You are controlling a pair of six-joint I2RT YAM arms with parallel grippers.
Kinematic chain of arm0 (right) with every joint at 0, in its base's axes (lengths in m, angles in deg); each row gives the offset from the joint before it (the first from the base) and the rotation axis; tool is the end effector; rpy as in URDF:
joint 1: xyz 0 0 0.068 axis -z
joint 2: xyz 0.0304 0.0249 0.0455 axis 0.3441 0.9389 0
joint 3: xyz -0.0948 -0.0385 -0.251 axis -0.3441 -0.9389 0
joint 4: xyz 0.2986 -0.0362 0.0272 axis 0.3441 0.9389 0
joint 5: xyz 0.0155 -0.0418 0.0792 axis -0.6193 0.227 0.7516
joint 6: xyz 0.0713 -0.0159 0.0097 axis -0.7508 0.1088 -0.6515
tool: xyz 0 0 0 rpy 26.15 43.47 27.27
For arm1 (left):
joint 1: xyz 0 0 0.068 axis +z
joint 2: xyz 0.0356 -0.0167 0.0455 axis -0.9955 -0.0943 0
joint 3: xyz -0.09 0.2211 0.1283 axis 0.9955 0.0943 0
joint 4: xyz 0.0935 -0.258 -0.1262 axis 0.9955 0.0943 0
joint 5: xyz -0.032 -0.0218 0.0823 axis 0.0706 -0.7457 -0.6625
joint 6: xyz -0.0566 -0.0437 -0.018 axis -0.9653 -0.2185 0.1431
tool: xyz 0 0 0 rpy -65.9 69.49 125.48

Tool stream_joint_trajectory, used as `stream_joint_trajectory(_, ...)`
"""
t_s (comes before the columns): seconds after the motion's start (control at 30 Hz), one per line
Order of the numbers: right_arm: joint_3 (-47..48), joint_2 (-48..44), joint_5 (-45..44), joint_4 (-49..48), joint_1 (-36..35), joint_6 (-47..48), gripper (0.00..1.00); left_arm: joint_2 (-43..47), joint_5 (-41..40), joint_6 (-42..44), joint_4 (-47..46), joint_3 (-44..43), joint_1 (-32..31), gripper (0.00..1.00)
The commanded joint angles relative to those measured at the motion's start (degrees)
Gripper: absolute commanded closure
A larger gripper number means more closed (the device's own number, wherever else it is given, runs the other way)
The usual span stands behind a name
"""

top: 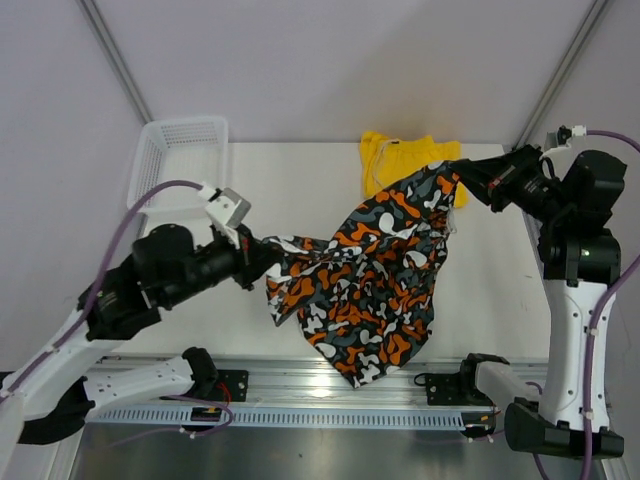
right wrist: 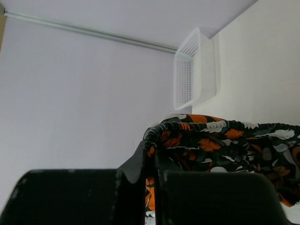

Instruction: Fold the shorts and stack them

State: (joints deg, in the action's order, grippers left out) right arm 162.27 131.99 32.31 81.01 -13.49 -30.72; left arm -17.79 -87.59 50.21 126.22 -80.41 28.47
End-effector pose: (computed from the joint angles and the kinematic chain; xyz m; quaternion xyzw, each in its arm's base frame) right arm 0.2449 0.0123 0.4891 0.2234 0.7154 0.5245 0.4040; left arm 0.1225 -0.1659 0.4483 0.2246 0.7605 -0.3117 0.5235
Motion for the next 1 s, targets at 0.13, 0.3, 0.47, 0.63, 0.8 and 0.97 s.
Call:
stream_joint_trajectory(0.13,14.24,-8.14,2.74,13.81,0.31,5.36,1.0,5.69,12.38,0.8,13.85,-15.95,-0.04,1.0)
stream_joint_trajectory(0.3,12.94,-16.14,-1.13,19.37,0.31,5.37,1.0,7.28,15.45,1.68,18.0,-24.49,-0.04,1.0)
stream_joint_trajectory(0.47,10.3,-14.16,0.71,15.43,0.57,4.13,1.0,4.65,9.41,2.73,20.63,-28.44,0.04,1.0)
stream_joint_trajectory(0.63,6.01,-7.46,0.81,5.7,-0.21,1.86,1.0,-3.51,-1.31,2.57,21.43,-28.19,0.13,1.0)
stream_joint_trajectory(0.8,5.28,1.22,-7.7,-0.48,-10.38,1.58,1.0,-8.01,-1.62,4.57,19.67,-29.94,7.49,1.0)
stream_joint_trajectory(0.97,11.33,9.41,-15.02,-5.23,-19.98,1.77,1.0,-14.16,25.73,5.9,15.37,-28.88,34.29,1.0)
